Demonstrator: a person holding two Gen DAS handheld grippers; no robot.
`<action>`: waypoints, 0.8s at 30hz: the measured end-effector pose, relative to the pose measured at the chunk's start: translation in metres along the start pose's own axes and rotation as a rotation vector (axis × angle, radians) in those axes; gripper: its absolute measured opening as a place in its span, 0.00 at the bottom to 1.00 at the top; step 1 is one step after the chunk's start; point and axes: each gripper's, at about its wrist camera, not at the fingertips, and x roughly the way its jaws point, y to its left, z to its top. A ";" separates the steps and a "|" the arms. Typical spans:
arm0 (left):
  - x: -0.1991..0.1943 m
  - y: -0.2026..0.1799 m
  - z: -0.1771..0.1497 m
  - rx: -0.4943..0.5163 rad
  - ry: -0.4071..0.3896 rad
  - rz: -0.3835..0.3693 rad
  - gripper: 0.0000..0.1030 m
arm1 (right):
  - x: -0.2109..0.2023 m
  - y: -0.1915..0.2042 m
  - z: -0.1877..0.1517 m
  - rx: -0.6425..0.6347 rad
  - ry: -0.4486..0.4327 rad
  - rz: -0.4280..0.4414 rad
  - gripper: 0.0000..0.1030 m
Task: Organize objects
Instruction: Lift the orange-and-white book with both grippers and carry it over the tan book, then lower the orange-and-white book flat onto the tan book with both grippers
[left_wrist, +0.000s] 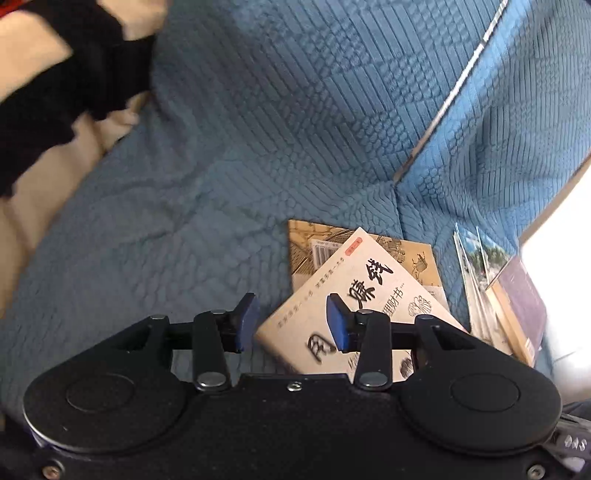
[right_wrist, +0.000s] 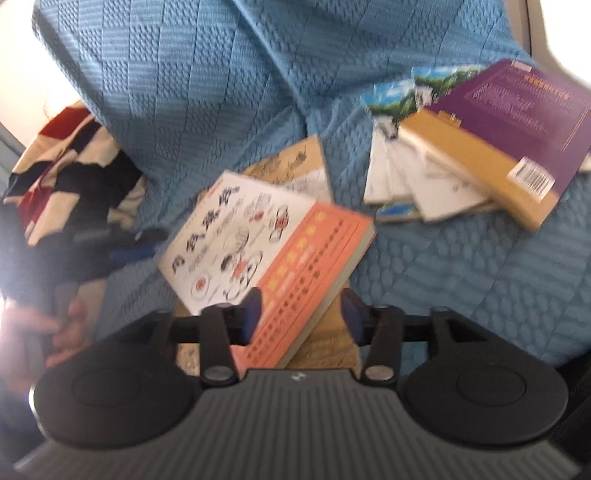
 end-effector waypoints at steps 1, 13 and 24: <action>-0.006 0.001 -0.005 -0.023 -0.005 0.000 0.38 | -0.001 -0.002 0.003 -0.007 -0.011 -0.005 0.52; -0.022 -0.031 -0.068 -0.085 0.063 -0.037 0.37 | 0.016 -0.023 0.041 -0.151 -0.089 -0.048 0.56; -0.011 -0.048 -0.091 -0.038 0.083 -0.041 0.36 | 0.050 -0.014 0.035 -0.244 -0.009 -0.012 0.55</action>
